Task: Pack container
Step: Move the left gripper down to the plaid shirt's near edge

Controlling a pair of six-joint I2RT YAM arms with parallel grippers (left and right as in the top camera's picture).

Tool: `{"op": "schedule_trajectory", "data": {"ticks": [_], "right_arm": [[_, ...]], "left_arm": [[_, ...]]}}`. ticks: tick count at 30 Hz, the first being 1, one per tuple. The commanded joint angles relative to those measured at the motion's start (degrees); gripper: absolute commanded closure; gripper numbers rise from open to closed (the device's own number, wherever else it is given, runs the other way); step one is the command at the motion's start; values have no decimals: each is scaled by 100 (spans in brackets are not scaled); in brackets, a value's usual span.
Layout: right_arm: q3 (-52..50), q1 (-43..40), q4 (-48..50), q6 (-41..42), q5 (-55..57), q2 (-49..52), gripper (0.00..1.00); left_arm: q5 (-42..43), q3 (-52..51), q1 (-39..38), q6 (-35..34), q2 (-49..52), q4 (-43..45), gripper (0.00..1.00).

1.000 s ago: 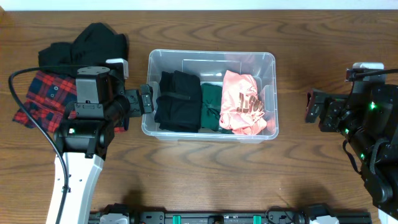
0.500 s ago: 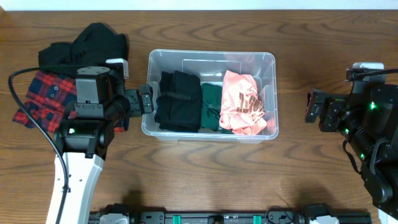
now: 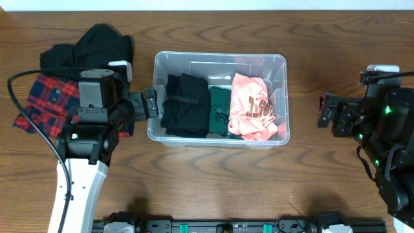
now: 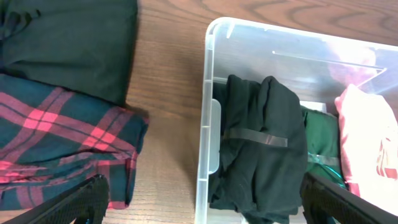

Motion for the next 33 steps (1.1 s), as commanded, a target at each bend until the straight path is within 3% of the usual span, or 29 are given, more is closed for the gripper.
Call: {"op": "schedule_trajectory", "data": {"ticks": [1,6,13,16,20,24,33], "right_arm": [[39,-48,-9,-103,35,-9,1],[39,-48,-7,-103,35,-9,1],[39,-46,-9,-103,35,-9,1],[39,-46,-9,-103,35,-9,1],[42,-46,-9,-103,37,-9,1],[39,-46,-7,-103,35,-9,1],[39,-46,-7,-103,35,-9,1]], "left_arm": [[-162,68,28,52,-39,-13,2],[-431,70,28,50,-138,-22,2],[-1563,85,31,-173,-457,-315,2],[-2229,221,131,-463,-667,-645,2],[-2457,645,782,-1016,-901,-1591,2],[-2415,892,1878,-1327,-1060,-2271,2],[-564,894,3585,-1711,-723,-2157,2]]}}
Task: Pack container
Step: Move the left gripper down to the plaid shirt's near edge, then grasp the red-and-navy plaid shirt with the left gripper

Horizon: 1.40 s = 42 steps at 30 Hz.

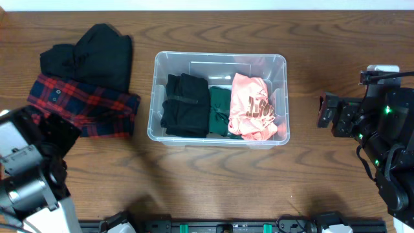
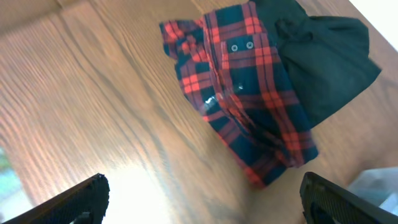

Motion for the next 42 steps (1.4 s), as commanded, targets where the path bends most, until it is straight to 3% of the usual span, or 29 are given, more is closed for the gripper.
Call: {"op": "schedule_trajectory", "data": {"ticks": [1,8,33,42], "right_arm": [[42,-46,-4,-103,35,-11,1],[42,-46,-7,-103,35,-11,1],[39,-46,-4,-103,35,-11,1],[39,-46,-4,-103,35,-11,1]], "left_arm": [[981,83,413,-216,343,44,2],[1467,83,704,-190,981,42,2],[1462,83,704,155,2039,352,2],[1646,83,1130,293,2330,514,2]]}}
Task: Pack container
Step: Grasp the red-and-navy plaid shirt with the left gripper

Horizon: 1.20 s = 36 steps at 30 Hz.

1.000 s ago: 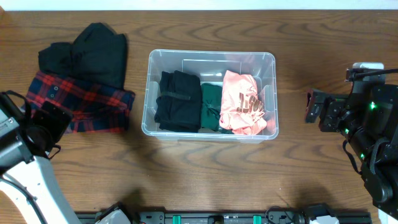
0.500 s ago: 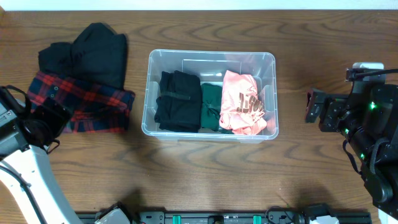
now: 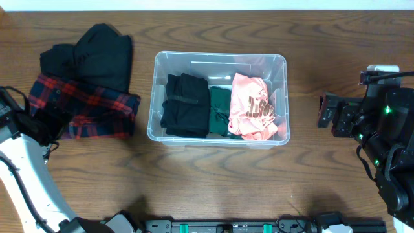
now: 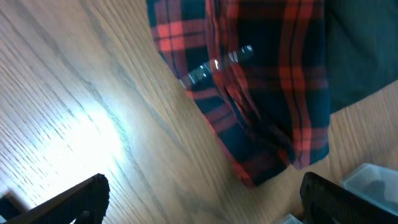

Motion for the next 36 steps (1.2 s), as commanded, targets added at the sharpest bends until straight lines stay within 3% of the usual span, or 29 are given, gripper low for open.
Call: {"op": "schedule_trajectory", "data": {"ticks": [1,6,19,23,25,29,36], "right_arm": [[39,-48,-4,-101,33,-11,1],[39,-48,-7,-101,33,-11,1],[39,-46,-4,-101,33,-11,1],[39,-46,-4,-101,33,-11,1],[39,-46,-4,-101,33,-11,1],[39,-46,-4,-101,33,-11,1],[39,-48,-7,-101,33,-11,1]], "left_arm": [[251,83,286,234,85,50,2],[1086,83,662,605,415,181,2],[1860,83,951,1036,1613,337,2],[2909,83,898,1279,1952,660,2],[2811,83,885,1263,2063,767,2],[1790,83,997,968,2151,870,2],[1773,61,1582,931,2201,1432,2]]}}
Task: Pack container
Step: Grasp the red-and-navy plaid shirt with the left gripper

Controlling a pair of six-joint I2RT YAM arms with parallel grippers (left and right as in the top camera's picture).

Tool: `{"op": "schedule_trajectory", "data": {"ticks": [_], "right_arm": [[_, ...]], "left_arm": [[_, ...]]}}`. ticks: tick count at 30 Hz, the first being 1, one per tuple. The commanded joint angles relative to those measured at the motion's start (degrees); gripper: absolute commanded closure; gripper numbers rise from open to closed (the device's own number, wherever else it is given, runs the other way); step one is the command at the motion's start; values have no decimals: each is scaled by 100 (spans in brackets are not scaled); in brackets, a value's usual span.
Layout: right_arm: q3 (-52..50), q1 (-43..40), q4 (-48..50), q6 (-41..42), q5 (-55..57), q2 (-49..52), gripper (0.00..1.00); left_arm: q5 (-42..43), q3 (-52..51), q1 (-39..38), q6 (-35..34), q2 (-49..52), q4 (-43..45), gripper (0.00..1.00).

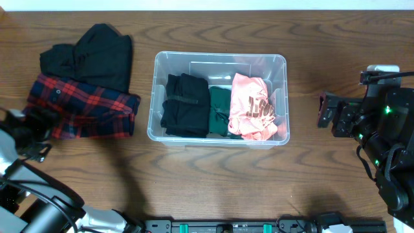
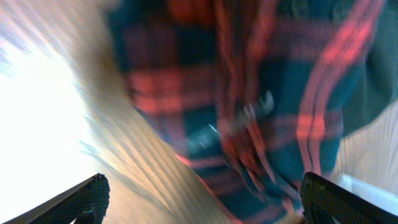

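A clear plastic container stands mid-table and holds a black garment, a green one and a pink one side by side. Left of it lie a red plaid shirt and a black garment. My left gripper is open at the plaid shirt's left end; in the blurred left wrist view the plaid shirt fills the space between the open fingers. My right gripper hangs right of the container, its state unclear.
The black garment overlaps the plaid shirt's far edge. The left arm's white link runs along the table's left front corner. The right arm's body stands at the right edge. A dark rail lines the front edge.
My left gripper has moved a little nearer the front along the plaid shirt's left end, and its view sits closer to the cloth. The right arm and the garments have not moved.
At first my open left gripper was at the container's left wall, over the plaid shirt. Then it had drawn back to the table's left front. Then it was at the plaid shirt's left end, where it remains now, closer. The container's contents stayed the same.
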Motion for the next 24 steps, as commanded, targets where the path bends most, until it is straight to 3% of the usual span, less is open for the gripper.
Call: {"op": "schedule_trajectory", "data": {"ticks": [1,13,24], "right_arm": [[42,-48,-4,-101,33,-11,1],[39,-46,-4,-101,33,-11,1],[39,-46,-7,-101,33,-11,1]], "left_arm": [[-170,48,398,-31,92,184,2],[1390,42,597,461,1405,1248,2],[1443,42,31,529,1764,2100,2]]}}
